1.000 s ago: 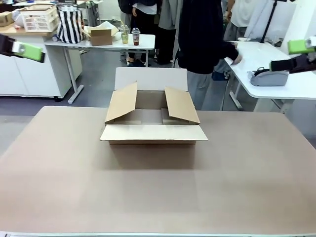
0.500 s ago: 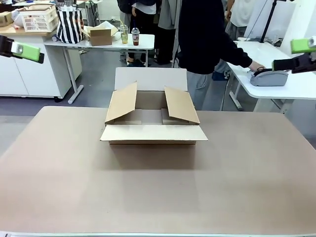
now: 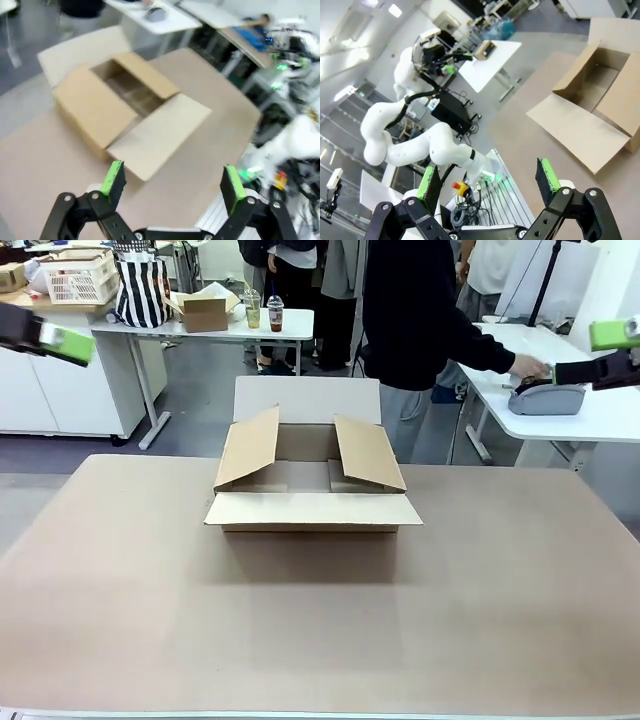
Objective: Pack the gift set into the box.
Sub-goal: Place both hands on the side flaps of the Package Box and spread them outward.
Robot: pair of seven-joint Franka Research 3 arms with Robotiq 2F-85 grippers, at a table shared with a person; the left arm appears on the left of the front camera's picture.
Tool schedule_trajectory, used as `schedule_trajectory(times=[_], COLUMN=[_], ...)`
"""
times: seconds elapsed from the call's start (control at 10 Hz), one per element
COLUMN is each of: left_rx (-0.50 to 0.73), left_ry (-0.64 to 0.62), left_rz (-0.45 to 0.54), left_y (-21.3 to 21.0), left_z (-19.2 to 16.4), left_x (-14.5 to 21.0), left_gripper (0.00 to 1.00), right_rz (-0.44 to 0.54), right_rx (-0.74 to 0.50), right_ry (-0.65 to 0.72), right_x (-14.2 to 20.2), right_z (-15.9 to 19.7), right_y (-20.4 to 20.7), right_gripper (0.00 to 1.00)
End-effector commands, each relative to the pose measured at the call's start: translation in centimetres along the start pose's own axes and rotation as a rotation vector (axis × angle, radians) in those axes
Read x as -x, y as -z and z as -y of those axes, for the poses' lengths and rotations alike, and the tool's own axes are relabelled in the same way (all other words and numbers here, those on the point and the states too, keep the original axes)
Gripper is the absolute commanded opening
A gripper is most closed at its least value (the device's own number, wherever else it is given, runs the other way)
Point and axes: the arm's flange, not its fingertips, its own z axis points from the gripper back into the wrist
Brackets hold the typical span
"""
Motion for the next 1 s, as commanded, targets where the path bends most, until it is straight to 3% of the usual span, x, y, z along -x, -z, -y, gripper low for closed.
schedule_trajectory(times=[0.0,0.1,0.3,0.4,0.5,0.6,0.9], left_rx=[-0.42,-0.557,-0.546,-0.551,-0.517,-0.58,-0.58], left_ry=[-0.189,-0.189,-0.13,-0.096,-0.079,-0.053,-0.053], left_rz=[-0.299,-0.419,-0.641,-0.661,-0.634,-0.477,-0.477], left_y=[4.8,7.9,13.7,15.5,16.1,15.6,15.6], left_z=[1.8,2.2,2.3,2.4,2.4,2.3,2.3], left_x=[-5.1,-6.7,-8.0,-8.0,-7.7,-5.9,-5.9], left_gripper=[1.0,1.0,1.0,1.0,1.0,1.0,1.0], right_rz=[0.013,0.013,0.013,0.013,0.013,0.013,0.013], right_rx=[-0.019,-0.019,-0.019,-0.019,-0.019,-0.019,-0.019], right_ry=[-0.029,-0.029,-0.029,-0.029,-0.029,-0.029,-0.029], right_x=[-0.5,-0.5,-0.5,-0.5,-0.5,-0.5,-0.5], right_z=[0.1,0.1,0.1,0.1,0.1,0.1,0.1], right_y=[0.2,0.2,0.2,0.2,0.2,0.2,0.2], right_gripper=[1.0,1.0,1.0,1.0,1.0,1.0,1.0])
